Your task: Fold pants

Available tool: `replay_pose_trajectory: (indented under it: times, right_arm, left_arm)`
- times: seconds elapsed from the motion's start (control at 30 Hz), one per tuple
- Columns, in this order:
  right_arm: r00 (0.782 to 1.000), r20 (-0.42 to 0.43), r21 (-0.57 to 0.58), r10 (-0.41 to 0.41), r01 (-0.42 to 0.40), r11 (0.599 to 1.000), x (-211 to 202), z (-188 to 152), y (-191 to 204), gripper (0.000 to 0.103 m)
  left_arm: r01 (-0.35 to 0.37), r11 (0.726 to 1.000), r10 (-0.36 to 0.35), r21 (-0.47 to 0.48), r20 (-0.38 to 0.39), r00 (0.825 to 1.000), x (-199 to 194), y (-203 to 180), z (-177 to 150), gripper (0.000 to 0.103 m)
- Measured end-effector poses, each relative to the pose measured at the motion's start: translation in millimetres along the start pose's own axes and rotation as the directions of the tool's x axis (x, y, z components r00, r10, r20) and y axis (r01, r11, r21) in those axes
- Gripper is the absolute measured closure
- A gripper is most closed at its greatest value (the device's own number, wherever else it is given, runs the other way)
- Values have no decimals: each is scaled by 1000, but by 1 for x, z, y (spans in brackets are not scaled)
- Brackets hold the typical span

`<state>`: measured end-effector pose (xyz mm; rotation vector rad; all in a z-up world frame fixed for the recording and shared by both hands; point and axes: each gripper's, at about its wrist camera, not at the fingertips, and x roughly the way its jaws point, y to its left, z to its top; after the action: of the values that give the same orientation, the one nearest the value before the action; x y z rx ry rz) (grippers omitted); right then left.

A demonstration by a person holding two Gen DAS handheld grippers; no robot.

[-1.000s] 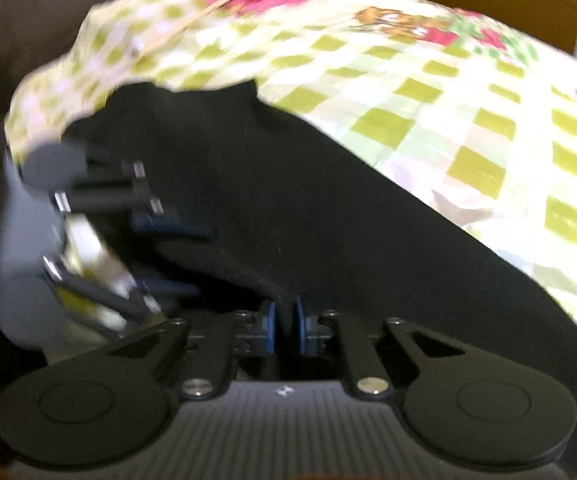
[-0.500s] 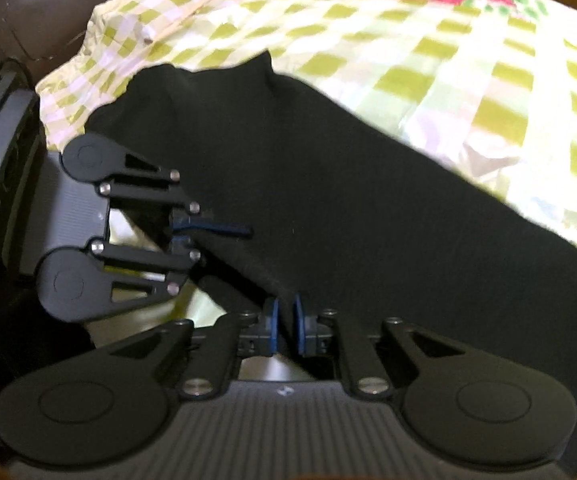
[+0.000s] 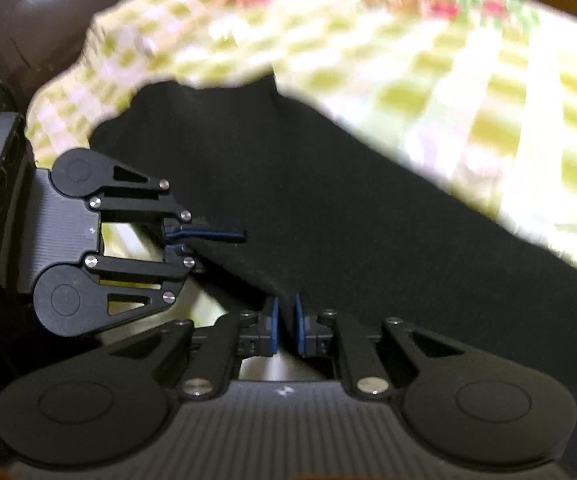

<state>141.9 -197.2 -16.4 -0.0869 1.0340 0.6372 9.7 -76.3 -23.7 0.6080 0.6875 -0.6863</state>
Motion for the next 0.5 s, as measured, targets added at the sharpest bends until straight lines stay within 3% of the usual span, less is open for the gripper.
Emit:
replay_pose_trajectory:
  times: [0.07, 0.13, 0.3, 0.4, 0.5]
  right_arm:
    - [998, -62, 7, -1, 1, 1000, 21, -9, -1, 93]
    - [999, -51, -9, -6, 6, 1000, 19, -5, 5, 88]
    - [999, -34, -67, -29, 26, 997, -7, 10, 22, 83]
    - [1000, -6, -97, -27, 26, 995, -15, 23, 42, 78]
    - [1000, 7, -167, 19, -18, 986, -8, 40, 71, 73]
  left_arm:
    - [14, 999, -13, -39, 15, 1000, -7, 8, 1, 80]
    - [20, 996, -18, -84, 27, 999, -17, 20, -1, 72]
    - [-9, 985, 17, -173, 47, 999, -57, 47, -22, 71]
    - [-97, 976, 102, -194, 14, 995, -77, 64, -42, 71]
    - [-234, 949, 228, -211, -52, 972, -91, 92, -72, 69]
